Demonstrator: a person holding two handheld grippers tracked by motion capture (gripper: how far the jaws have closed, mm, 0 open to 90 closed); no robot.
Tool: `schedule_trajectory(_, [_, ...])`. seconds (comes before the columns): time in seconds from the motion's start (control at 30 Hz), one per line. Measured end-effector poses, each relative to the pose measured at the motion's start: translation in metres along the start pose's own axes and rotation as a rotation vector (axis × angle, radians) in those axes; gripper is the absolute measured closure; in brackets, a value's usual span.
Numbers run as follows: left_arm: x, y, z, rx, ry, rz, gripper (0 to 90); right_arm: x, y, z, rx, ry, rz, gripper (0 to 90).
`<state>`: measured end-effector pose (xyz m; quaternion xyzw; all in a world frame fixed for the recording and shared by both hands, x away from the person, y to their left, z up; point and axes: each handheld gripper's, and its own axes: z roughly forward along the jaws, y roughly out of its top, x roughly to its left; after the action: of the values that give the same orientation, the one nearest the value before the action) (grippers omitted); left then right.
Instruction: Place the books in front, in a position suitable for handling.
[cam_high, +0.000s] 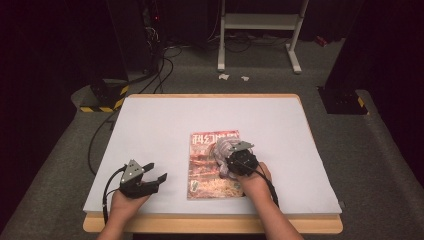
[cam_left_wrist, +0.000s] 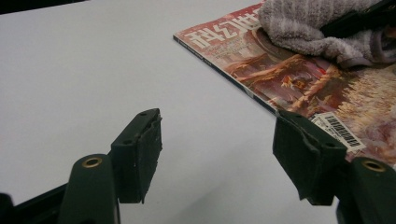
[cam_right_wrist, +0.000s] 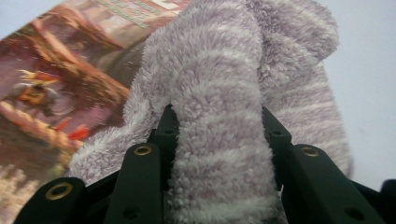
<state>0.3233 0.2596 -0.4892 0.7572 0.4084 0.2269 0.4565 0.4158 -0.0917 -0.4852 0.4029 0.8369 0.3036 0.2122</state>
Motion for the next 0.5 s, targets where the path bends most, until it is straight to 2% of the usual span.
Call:
schedule_trajectory(0.13, [-0.002, 0.0, -0.001, -0.007, -0.003, 0.005, 32.9, -0.01, -0.004, -0.003, 0.002, -0.024, 0.019, 61.6])
schedule_trajectory(0.2, [-0.002, 0.001, -0.001, -0.013, -0.013, -0.002, 32.9, -0.013, -0.005, -0.004, 0.007, -0.043, 0.007, 61.6])
schedule_trajectory(0.5, [-0.001, 0.002, -0.002, -0.015, -0.025, -0.007, 32.9, -0.024, 0.005, 0.004, 0.015, -0.079, 0.018, 61.6])
